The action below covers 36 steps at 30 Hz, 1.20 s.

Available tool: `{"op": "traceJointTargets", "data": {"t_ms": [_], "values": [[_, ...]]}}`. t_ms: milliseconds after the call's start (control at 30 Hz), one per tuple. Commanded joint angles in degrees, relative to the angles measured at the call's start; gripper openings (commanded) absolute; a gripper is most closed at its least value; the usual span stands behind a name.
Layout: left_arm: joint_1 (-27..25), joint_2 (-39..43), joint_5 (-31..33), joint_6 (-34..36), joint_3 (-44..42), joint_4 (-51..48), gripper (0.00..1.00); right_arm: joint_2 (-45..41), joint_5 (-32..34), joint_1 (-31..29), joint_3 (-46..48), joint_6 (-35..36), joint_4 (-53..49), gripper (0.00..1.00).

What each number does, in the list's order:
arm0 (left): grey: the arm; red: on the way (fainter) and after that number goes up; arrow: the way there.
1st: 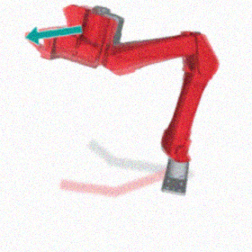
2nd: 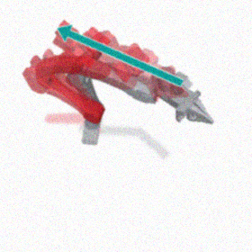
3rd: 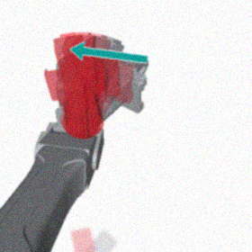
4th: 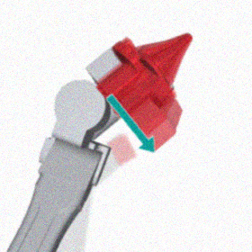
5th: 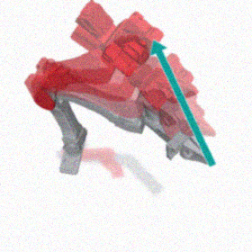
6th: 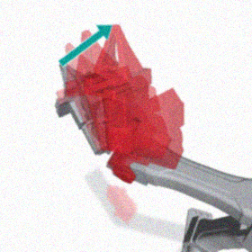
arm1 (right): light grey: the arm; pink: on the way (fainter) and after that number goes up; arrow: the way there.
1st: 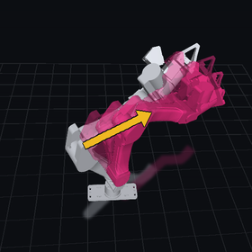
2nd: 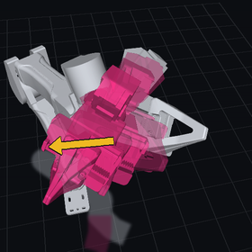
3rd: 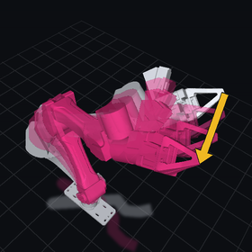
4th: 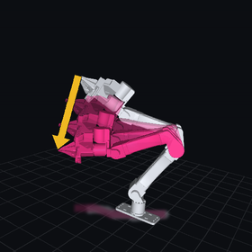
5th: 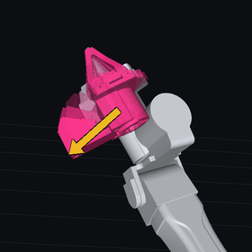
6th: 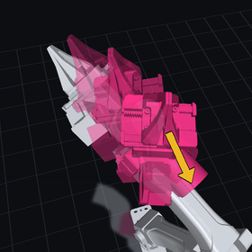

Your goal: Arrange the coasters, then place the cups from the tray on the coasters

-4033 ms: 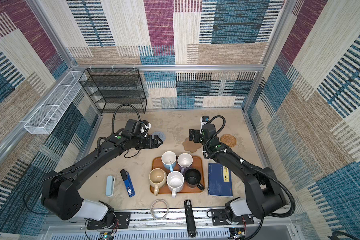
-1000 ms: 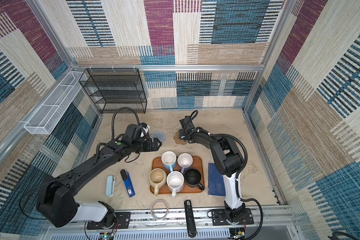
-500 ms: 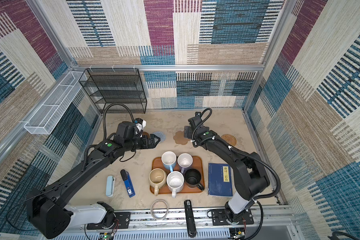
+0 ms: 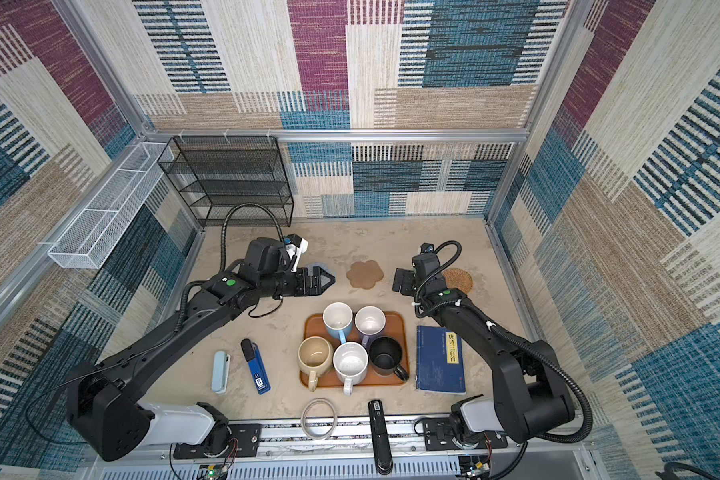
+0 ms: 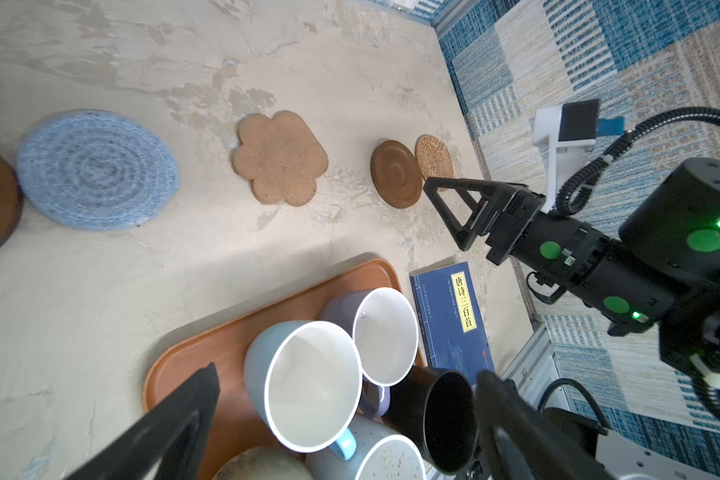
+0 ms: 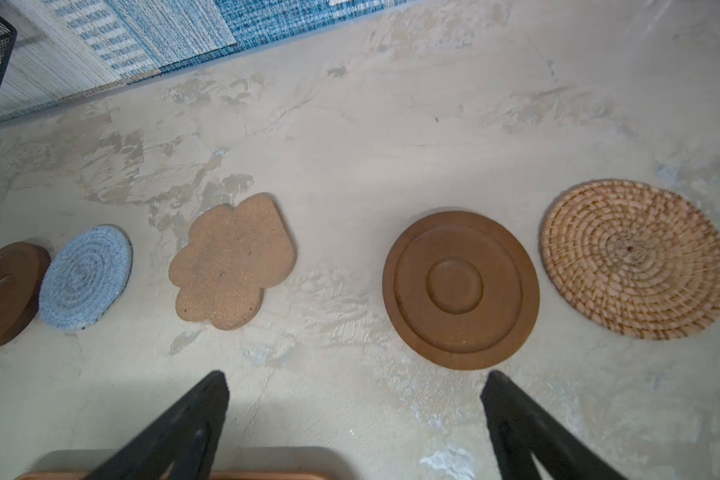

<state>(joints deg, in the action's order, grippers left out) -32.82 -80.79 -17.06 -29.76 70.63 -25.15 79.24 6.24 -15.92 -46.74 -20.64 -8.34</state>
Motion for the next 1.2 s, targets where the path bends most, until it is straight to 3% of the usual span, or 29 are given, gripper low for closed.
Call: {"op": "traceJointTargets", "data": {"t_ms": [0,567,1167], "values": [[-1.4,-3.4,-0.8,1.5,3.1,-2.2,0.98,1.2,-3.8,1.9,1.0,0.8,4.6,0.96],[-4.2,-19.2,3.4,5.1,15.3,-6.1,0.98,15.3,-8.1,6.8,-2.3,0.9,10.4,0.87],[-4.0,-21.8,8.1,6.5,16.3,-6.3,0.98,25.6,-9.4,6.8,-8.3,2.3,9.3,0.66]]}}
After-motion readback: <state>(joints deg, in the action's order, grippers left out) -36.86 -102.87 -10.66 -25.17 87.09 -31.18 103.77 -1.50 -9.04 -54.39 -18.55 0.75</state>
